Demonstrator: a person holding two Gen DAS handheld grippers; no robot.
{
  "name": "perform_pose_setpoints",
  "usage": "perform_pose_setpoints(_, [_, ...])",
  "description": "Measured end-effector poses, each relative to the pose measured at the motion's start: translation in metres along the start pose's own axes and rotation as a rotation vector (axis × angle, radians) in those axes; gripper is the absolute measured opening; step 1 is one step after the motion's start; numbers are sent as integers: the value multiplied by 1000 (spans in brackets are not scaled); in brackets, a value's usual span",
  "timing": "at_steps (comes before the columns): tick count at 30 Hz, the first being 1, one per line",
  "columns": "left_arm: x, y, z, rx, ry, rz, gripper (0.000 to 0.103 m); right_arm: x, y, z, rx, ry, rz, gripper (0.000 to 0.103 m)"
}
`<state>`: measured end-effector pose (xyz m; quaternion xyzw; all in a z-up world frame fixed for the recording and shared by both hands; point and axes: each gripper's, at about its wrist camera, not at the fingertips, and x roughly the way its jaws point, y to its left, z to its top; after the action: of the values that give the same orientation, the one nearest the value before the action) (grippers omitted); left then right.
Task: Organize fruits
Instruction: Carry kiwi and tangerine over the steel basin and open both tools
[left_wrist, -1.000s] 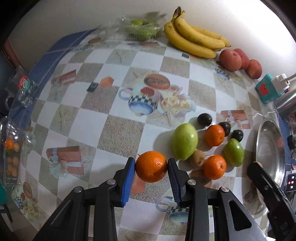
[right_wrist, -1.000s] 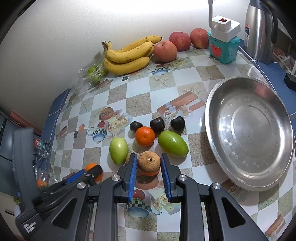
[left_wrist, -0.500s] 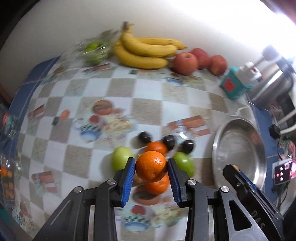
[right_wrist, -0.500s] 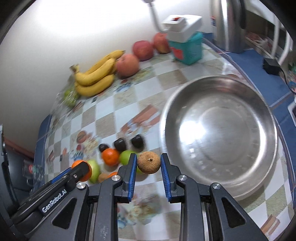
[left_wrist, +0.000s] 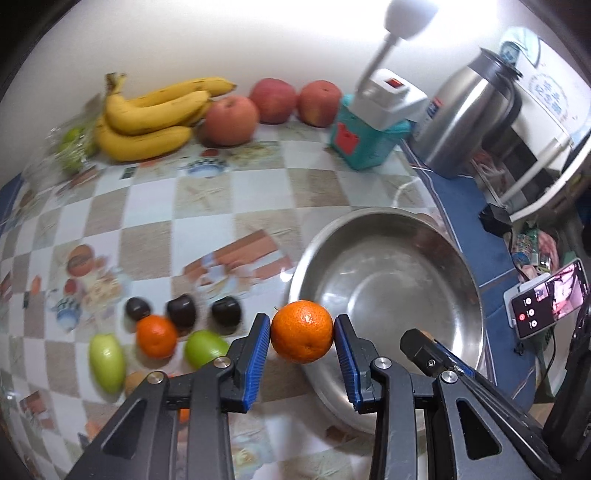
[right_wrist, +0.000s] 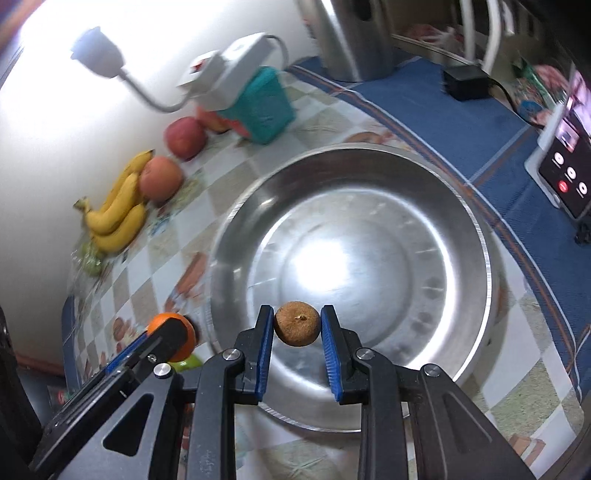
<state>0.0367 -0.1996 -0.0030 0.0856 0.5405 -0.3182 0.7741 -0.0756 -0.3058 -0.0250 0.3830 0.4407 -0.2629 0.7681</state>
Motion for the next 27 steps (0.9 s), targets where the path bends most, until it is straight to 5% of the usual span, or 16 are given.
perform_pose_setpoints(20, [48,-21,-4,14,63,-64,39,18,-35,13,89,40,-98,27])
perform_pose_setpoints(27, [46,-19,-3,1,71,-67,40,11,-36,16,97,31,-119,38])
